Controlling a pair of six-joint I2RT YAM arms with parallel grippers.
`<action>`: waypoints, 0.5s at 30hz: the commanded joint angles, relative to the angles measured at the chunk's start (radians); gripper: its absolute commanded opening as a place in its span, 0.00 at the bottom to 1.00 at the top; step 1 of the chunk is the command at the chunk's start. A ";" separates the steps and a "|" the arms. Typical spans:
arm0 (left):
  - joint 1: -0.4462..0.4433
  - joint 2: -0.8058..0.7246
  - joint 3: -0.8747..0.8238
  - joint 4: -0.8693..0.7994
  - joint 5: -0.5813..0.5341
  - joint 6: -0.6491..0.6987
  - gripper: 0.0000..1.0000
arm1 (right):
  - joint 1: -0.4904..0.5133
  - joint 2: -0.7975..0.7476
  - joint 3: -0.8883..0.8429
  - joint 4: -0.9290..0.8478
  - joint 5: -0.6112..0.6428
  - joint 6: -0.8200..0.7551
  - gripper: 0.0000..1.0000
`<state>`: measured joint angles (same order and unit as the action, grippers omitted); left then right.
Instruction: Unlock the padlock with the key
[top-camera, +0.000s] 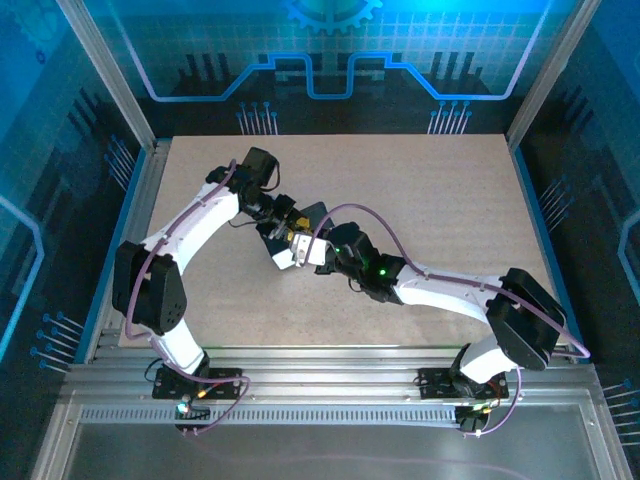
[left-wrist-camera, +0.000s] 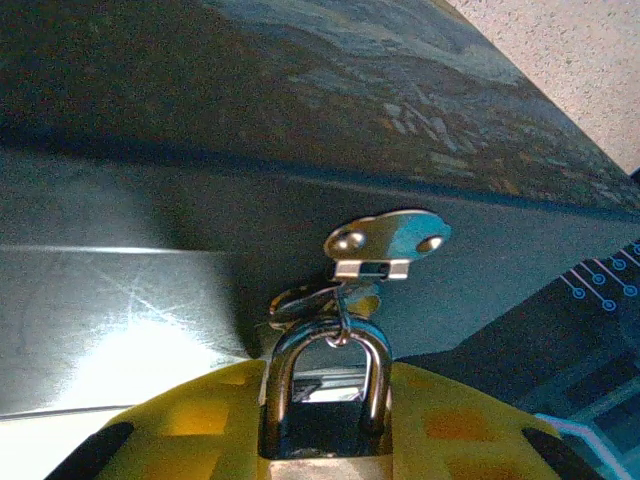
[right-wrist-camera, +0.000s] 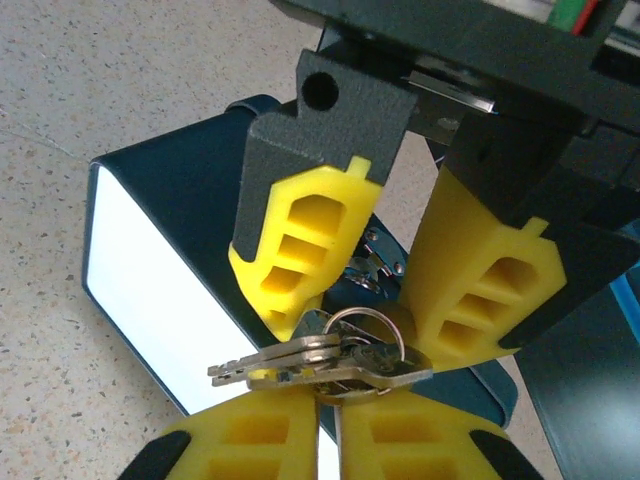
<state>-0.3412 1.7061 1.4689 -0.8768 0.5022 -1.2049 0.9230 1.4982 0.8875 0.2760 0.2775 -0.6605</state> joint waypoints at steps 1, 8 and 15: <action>-0.039 -0.042 0.010 0.097 0.131 -0.028 0.00 | 0.057 0.010 0.071 0.093 -0.105 0.016 0.09; -0.045 -0.052 0.015 0.111 0.127 -0.043 0.00 | 0.051 0.044 0.115 0.078 -0.027 0.195 0.00; -0.047 -0.067 -0.010 0.138 0.090 -0.063 0.00 | -0.016 -0.007 0.074 0.120 0.010 0.907 0.00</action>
<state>-0.3412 1.6909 1.4689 -0.7940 0.4751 -1.2324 0.9192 1.5246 0.9371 0.2485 0.3283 -0.1623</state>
